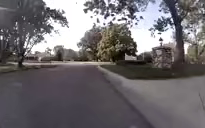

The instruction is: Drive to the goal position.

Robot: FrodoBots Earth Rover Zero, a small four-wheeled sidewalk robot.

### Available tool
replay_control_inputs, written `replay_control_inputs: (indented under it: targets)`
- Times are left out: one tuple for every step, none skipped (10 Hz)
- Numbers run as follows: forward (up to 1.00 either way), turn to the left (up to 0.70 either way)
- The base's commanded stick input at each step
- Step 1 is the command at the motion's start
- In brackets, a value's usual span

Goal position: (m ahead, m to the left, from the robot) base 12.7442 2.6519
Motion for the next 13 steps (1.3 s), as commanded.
replay_control_inputs:
  targets:
    - [0.85,0.00]
    - [0.85,0.00]
    - [0.85,0.00]
    - [0.85,0.00]
    - [0.85,0.00]
    - [0.85,0.00]
    - [0.85,0.16]
    - [0.85,0.26]
    - [0.85,0.34]
    - [0.85,0.34]
    - [0.85,0.32]
    - [0.85,0.16]
    - [0.85,0.00]
